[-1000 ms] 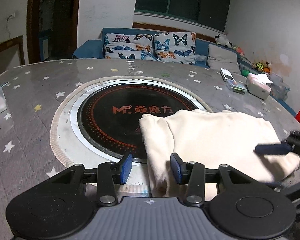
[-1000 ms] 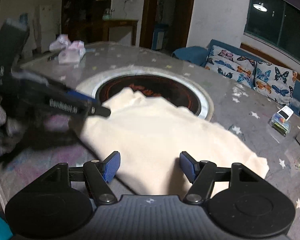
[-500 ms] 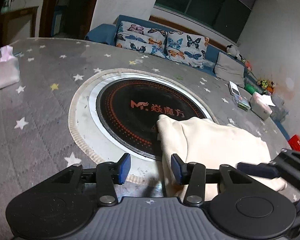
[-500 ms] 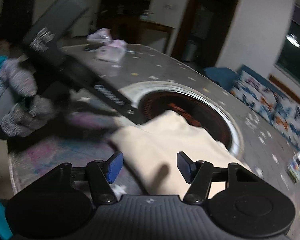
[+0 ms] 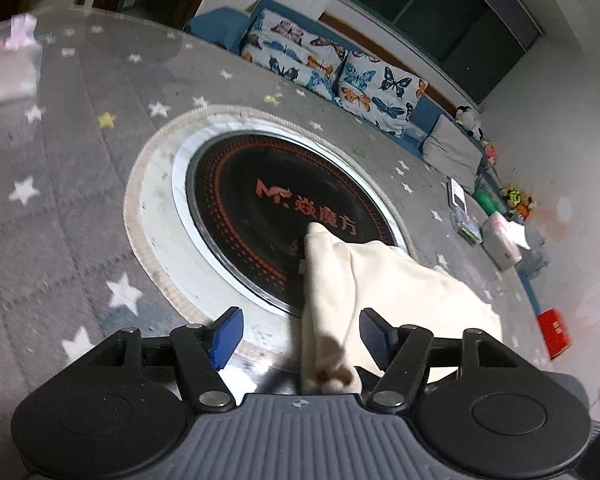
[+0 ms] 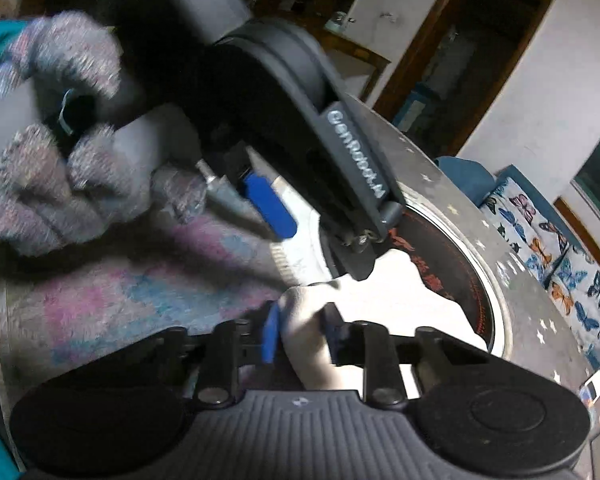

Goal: Fold clothes
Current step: 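Grasp the sweatshirt edge with the left gripper while the right gripper grasps beside it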

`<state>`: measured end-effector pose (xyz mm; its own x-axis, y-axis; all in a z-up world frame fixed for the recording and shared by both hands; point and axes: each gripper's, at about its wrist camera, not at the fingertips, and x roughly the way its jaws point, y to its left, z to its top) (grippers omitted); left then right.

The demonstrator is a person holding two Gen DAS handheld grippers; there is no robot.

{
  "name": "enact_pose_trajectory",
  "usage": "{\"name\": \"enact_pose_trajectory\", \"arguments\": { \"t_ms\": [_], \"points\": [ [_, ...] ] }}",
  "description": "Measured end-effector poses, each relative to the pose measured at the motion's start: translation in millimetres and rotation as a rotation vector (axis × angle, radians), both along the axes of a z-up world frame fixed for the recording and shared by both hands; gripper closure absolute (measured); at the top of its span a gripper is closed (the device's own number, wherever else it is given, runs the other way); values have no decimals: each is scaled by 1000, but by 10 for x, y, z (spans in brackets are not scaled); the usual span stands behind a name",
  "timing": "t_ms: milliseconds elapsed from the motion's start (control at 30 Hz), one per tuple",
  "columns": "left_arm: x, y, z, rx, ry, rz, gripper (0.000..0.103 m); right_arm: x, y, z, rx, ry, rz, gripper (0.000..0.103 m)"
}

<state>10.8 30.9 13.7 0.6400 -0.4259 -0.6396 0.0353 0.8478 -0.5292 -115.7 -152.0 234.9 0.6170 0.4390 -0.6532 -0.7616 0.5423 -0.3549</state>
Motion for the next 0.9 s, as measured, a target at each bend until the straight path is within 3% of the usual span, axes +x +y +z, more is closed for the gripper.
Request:
{"name": "enact_pose_trajectory", "arguments": {
  "t_ms": [200,567,667,733,800,900],
  "points": [
    [82,-18,-26,-136,70,37,32,96,-199,174,141,64,-70,93],
    [243,-160,-188,-331,189,83,33,50,-481,358,261,87,-85,94],
    [257,-171,-244,-373,201,84,45,31,-528,367,271,99,-68,95],
    [266,-179,-293,-390,214,83,65,33,-547,356,271,112,-56,94],
    [275,-180,-347,-397,226,86,77,37,-568,360,277,114,-57,94],
    [270,-159,-396,-397,229,96,81,34,-648,386,302,138,-65,91]
  ]
}}
